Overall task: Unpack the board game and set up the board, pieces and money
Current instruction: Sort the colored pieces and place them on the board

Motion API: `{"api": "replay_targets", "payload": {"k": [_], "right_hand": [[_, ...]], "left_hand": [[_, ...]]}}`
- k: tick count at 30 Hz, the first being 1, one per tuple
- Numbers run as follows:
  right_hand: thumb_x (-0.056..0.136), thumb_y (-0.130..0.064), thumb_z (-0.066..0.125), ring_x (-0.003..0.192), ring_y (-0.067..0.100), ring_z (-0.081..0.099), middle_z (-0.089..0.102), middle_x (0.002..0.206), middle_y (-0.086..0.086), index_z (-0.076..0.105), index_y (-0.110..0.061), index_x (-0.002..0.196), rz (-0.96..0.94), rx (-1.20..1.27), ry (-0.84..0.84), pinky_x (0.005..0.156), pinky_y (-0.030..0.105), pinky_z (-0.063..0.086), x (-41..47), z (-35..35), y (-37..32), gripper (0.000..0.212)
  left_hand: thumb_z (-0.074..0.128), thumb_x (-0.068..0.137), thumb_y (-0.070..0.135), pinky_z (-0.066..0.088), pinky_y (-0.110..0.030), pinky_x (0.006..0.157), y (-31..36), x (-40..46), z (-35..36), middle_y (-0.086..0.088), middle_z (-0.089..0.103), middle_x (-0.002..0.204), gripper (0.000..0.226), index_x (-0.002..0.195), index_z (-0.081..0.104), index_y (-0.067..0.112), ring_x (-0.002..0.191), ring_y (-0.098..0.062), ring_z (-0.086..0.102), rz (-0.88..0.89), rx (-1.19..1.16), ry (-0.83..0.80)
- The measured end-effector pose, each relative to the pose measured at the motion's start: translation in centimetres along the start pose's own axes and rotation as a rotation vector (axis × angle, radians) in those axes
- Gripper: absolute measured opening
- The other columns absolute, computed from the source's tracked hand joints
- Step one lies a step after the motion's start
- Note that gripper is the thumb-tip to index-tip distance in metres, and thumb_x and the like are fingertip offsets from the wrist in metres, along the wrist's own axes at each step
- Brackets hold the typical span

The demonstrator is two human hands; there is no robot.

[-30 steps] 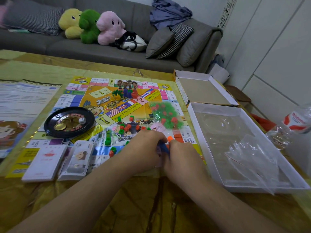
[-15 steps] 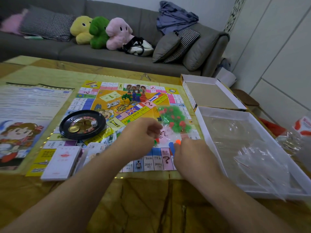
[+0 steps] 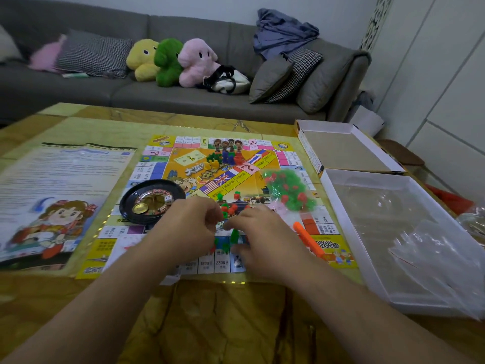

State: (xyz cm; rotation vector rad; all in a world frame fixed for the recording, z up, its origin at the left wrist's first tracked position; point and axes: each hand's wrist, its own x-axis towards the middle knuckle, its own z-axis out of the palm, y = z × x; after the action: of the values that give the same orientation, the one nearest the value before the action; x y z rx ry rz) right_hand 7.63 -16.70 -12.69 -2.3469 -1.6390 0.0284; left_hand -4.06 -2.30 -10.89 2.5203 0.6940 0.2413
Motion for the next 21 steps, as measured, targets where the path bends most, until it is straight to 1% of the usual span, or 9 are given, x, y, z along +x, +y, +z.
{"api": "replay_targets", "payload": {"k": [3,6,8,11,13,15,17,18,21], "right_hand": [[0.096,-0.025,0.070,0.117,0.019,0.045,0.065,0.120,-0.005,0.069,-0.029,0.125,0.005,-0.002,-0.002,0.096,0.036,0.043,0.3,0.5,0.0,0.030],[0.096,-0.024,0.068,0.113,0.017,0.046,0.064,0.115,-0.004,0.069,-0.026,0.119,0.021,0.048,0.031,0.094,0.034,0.043,0.4,0.6,0.1,0.023],[0.095,-0.027,0.070,0.113,0.015,0.048,0.064,0.115,-0.005,0.067,-0.026,0.117,0.036,0.076,0.060,0.095,0.032,0.043,0.2,0.5,0.2,0.023],[0.094,-0.030,0.069,0.113,0.015,0.051,0.064,0.116,-0.005,0.068,-0.026,0.118,0.044,0.094,0.067,0.097,0.035,0.047,0.0,0.3,0.7,0.024],[0.094,-0.030,0.070,0.108,0.013,0.054,0.064,0.114,-0.007,0.070,-0.027,0.117,0.058,0.147,0.095,0.095,0.037,0.050,-0.2,0.1,1.0,0.023],[0.093,-0.026,0.072,0.100,0.008,0.057,0.064,0.108,-0.009,0.074,-0.027,0.112,0.071,0.248,0.137,0.090,0.035,0.054,-0.5,-0.2,1.4,0.019],[0.092,-0.023,0.076,0.096,0.004,0.061,0.065,0.105,-0.011,0.076,-0.027,0.107,0.073,0.357,0.163,0.088,0.030,0.056,-0.7,-0.7,1.7,0.016],[0.092,-0.020,0.077,0.095,0.004,0.064,0.066,0.105,-0.011,0.077,-0.027,0.106,0.078,0.429,0.168,0.087,0.028,0.058,-0.9,-1.1,1.8,0.015],[0.091,-0.010,0.080,0.088,0.009,0.073,0.071,0.102,-0.006,0.079,-0.021,0.102,0.100,0.654,0.178,0.082,0.032,0.063,-1.3,-2.2,2.0,0.016]], "left_hand": [[0.076,0.088,0.021,0.049,-0.025,0.083,0.1,-0.1,0.0,0.016,0.062,0.106,0.031,0.116,0.073,0.034,0.099,-0.007,0.059,0.048,0.093,-0.086],[0.081,0.086,0.030,0.043,-0.025,0.084,0.4,-0.1,0.3,0.014,0.053,0.105,0.034,0.119,0.072,0.033,0.100,-0.009,0.052,0.066,0.146,-0.126],[0.082,0.085,0.036,0.044,-0.028,0.086,0.6,-0.2,0.5,0.013,0.052,0.107,0.033,0.116,0.073,0.034,0.101,-0.010,0.050,0.079,0.184,-0.133],[0.082,0.085,0.038,0.050,-0.034,0.094,0.9,0.0,0.8,0.011,0.057,0.115,0.023,0.107,0.074,0.039,0.108,-0.014,0.055,0.080,0.230,-0.144],[0.081,0.086,0.039,0.052,-0.037,0.097,1.0,0.1,1.0,0.010,0.059,0.118,0.016,0.100,0.074,0.041,0.110,-0.016,0.056,0.070,0.242,-0.153],[0.080,0.088,0.041,0.052,-0.037,0.097,1.1,0.1,1.1,0.011,0.061,0.118,0.013,0.100,0.074,0.041,0.112,-0.015,0.056,0.069,0.233,-0.132],[0.078,0.090,0.038,0.052,-0.030,0.090,1.3,-0.1,1.2,0.013,0.065,0.113,0.014,0.103,0.074,0.037,0.109,-0.011,0.059,0.069,0.150,-0.071],[0.078,0.090,0.036,0.053,-0.027,0.086,1.5,-0.2,1.1,0.015,0.067,0.109,0.014,0.104,0.074,0.035,0.104,-0.008,0.063,0.065,0.070,-0.036],[0.081,0.089,0.032,0.057,-0.018,0.067,2.4,-0.4,0.7,0.012,0.076,0.087,0.013,0.098,0.073,0.028,0.081,-0.001,0.071,0.053,-0.201,-0.010]]}}
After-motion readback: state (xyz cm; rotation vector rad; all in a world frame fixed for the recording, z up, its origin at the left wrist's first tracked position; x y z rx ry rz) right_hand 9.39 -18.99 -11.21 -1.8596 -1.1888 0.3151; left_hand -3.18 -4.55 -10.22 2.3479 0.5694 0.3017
